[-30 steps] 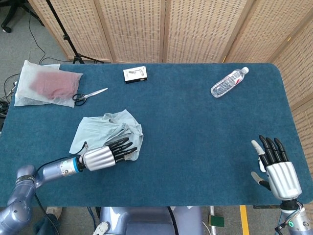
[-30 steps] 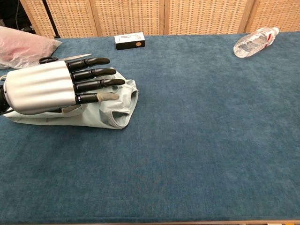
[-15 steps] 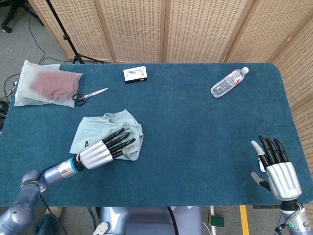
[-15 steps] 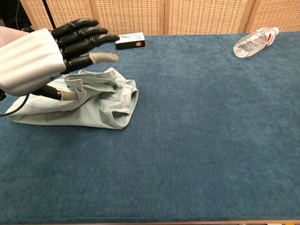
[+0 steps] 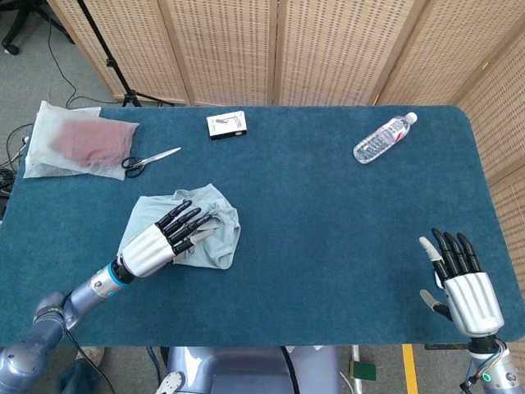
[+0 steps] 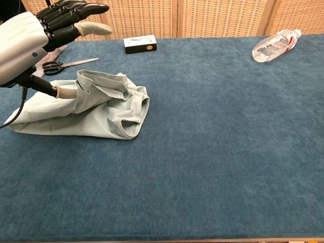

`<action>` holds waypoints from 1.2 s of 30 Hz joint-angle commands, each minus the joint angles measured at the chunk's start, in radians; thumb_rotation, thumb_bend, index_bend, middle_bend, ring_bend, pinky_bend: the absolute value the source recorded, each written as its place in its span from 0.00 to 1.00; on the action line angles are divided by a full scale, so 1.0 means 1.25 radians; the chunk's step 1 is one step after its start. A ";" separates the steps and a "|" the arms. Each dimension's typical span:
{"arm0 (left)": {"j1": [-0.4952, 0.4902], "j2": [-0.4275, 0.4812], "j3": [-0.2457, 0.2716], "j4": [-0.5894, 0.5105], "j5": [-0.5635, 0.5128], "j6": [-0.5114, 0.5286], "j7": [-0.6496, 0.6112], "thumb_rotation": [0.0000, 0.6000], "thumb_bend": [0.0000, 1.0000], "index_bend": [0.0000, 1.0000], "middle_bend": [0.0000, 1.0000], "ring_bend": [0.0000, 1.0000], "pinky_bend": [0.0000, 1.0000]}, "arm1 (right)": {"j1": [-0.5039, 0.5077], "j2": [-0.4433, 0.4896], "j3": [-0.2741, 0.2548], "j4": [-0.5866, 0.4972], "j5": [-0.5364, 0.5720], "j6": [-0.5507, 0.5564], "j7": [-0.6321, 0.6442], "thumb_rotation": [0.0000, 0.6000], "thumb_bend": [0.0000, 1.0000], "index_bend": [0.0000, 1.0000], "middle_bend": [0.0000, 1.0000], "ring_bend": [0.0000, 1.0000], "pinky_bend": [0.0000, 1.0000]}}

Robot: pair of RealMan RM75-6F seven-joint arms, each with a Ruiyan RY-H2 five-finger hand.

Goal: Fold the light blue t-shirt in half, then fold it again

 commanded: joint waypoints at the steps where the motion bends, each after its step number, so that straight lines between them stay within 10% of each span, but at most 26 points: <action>1: 0.001 0.004 0.000 -0.003 0.003 -0.005 -0.002 1.00 0.00 0.00 0.00 0.00 0.00 | 0.000 0.000 0.000 -0.001 -0.001 -0.001 -0.001 1.00 0.00 0.00 0.00 0.00 0.00; 36: 0.013 0.076 0.054 0.106 0.070 -0.046 0.097 1.00 0.00 0.00 0.00 0.00 0.00 | -0.001 -0.002 -0.003 -0.005 0.002 -0.009 -0.013 1.00 0.00 0.00 0.00 0.00 0.00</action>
